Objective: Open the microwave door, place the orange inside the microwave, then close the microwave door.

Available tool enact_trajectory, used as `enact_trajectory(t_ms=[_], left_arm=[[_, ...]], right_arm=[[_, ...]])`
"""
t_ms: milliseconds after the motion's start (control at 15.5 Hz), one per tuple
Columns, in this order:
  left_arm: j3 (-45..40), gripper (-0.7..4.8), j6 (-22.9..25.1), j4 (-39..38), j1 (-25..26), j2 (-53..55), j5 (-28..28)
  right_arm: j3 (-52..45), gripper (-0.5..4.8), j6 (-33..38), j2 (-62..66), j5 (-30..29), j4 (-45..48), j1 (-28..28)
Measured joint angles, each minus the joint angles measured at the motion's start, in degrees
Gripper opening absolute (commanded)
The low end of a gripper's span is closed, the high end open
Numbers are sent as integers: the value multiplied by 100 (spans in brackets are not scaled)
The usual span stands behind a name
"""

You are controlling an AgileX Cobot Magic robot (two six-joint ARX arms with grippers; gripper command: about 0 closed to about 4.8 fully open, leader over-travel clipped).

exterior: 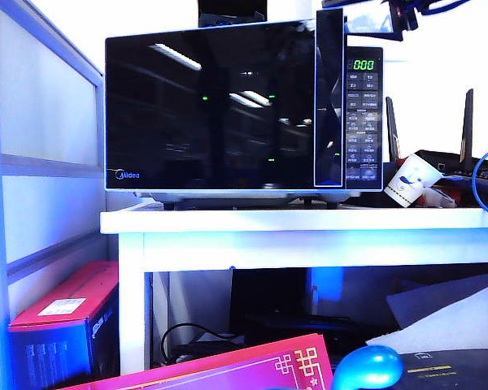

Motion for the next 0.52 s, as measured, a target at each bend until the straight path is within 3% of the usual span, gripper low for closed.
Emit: enact_trajectory(t_ms=[516], left_arm=[[0, 183, 0, 7, 0, 0, -2]], right_arm=[[-15, 336, 22, -120, -407, -369, 17]])
